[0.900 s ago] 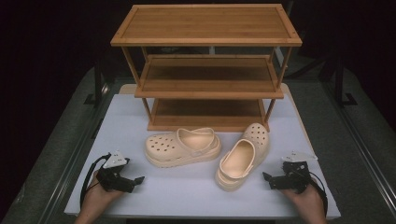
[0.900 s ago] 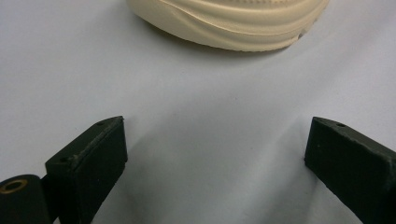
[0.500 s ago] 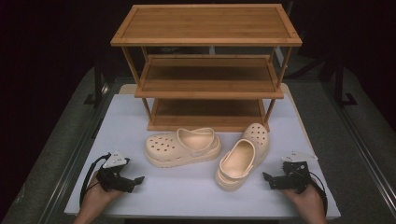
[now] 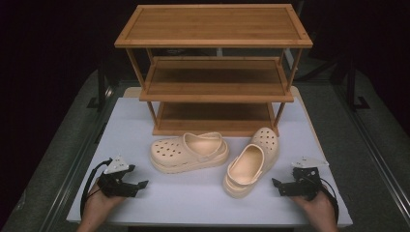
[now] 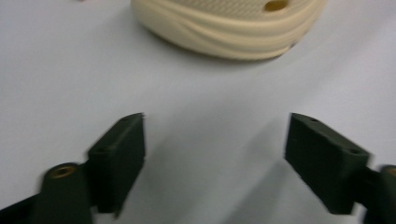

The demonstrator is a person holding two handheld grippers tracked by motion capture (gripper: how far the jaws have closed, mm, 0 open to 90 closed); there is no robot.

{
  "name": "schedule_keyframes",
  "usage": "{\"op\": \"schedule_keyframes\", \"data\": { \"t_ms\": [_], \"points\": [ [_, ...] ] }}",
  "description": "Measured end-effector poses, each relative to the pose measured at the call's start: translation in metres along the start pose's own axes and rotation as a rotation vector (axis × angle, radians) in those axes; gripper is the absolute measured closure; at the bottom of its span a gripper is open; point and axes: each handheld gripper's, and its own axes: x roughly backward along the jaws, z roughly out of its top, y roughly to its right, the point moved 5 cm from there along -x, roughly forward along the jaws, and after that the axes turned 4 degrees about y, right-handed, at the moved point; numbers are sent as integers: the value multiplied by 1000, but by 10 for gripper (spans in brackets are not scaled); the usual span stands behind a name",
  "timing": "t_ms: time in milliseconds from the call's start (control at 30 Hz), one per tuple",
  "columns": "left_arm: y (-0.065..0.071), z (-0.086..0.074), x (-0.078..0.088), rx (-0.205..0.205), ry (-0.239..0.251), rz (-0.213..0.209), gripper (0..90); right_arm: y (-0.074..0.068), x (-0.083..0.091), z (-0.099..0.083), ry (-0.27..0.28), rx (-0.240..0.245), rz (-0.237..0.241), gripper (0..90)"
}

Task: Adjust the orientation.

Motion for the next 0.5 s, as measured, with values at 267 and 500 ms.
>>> {"op": "schedule_keyframes", "data": {
  "t_ms": [267, 500],
  "points": [
    [7, 20, 12, -3, 80, -38, 573, 0, 0, 0, 0, 0, 0, 21],
    [12, 40, 7, -19, 86, -91, 874, 0, 0, 0, 2, 2, 1, 21]
  ]
}}
